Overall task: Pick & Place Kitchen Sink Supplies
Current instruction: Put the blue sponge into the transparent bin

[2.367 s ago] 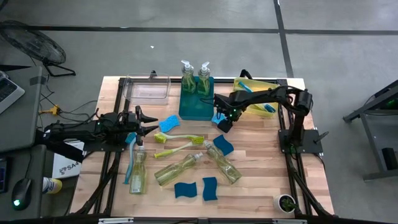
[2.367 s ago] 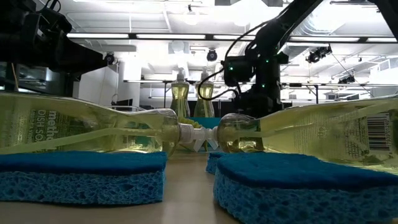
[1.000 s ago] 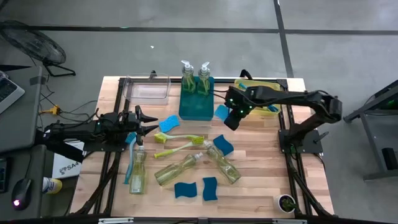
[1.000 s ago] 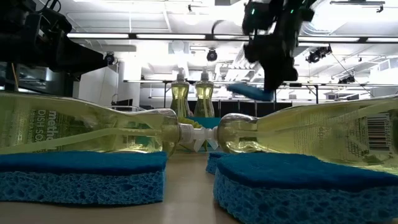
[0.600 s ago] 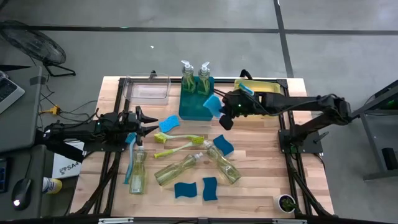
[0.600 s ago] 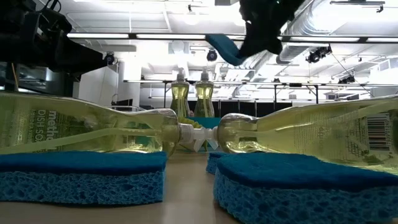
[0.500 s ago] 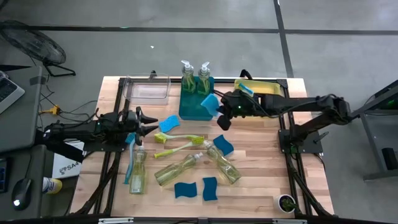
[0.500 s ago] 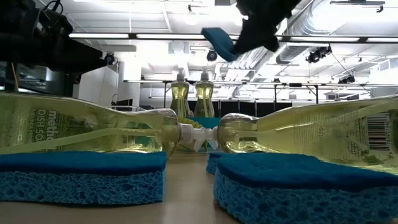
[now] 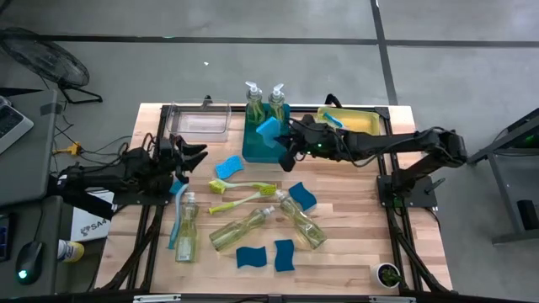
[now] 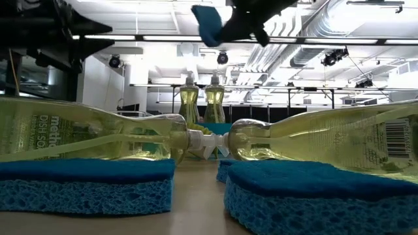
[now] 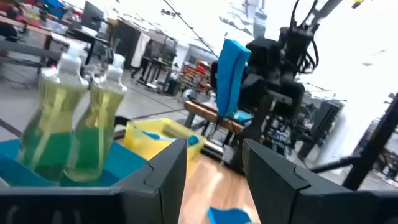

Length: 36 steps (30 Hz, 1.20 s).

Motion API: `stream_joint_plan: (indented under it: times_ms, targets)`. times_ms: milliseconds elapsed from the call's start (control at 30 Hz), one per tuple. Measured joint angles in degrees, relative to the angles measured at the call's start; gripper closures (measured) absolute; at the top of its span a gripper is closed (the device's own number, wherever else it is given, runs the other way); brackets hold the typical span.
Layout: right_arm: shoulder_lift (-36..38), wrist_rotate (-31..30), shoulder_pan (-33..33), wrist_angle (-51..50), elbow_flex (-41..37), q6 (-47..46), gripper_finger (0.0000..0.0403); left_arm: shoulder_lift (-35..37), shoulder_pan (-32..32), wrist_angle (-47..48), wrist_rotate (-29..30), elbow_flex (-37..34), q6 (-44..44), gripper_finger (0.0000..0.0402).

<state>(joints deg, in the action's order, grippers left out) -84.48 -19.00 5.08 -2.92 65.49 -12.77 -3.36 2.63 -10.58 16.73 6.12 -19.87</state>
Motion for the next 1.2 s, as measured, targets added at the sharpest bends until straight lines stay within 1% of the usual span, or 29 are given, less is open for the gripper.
stream_joint_plan:
  times_ms: [133, 267, 367, 567, 633, 667, 867, 1000, 1100, 1200]
  targets:
    - [-3.24, -0.49, 0.15, 8.30, 0.00, 0.87, 0.0399, -4.59, 0.00, 0.00, 1.96, 4.11, 3.63, 0.0247]
    - [-5.50, -4.04, 0.15, 13.16, 0.00, 0.89, 0.0399, -11.52, 0.00, -0.07, 4.70, 8.55, 9.95, 0.0247]
    - [-6.29, -6.19, 0.15, 15.18, 0.00, 1.71, 0.0399, -17.26, 0.02, -0.02, 6.64, 11.97, 12.95, 0.0247]
    - [-6.35, -6.78, 0.66, 15.73, 0.00, 2.94, 0.0399, -28.51, 0.10, -0.48, 8.35, 19.74, 14.30, 0.0247]
    - [-6.35, -6.59, 0.91, 15.69, 0.00, 3.19, 0.0399, -32.47, 1.17, -0.42, 7.90, 22.92, 15.39, 0.0247]
    - [-6.35, -6.17, 0.92, 15.69, 0.00, 3.68, 0.0399, -34.34, 2.08, -0.40, 7.16, 24.58, 15.58, 0.0247]
    - [-6.35, -5.97, 0.92, 15.66, 0.00, 5.81, 0.0399, -46.19, 10.23, -0.39, -1.72, 34.28, 15.55, 0.0247]
    - [-6.35, -6.57, 0.92, 15.33, 0.00, 6.81, 0.0399, -52.94, 14.53, -0.40, -9.95, 39.54, 15.50, 0.0247]
    - [-6.35, -9.57, 0.92, 14.35, 0.00, 6.83, 0.0399, -56.82, 15.74, -0.43, -15.31, 42.71, 15.52, 0.0247]
    - [-6.35, -11.23, 1.12, 14.08, 0.00, 7.59, 0.0399, -59.08, 15.75, -0.37, -17.35, 44.51, 15.54, 0.0247]
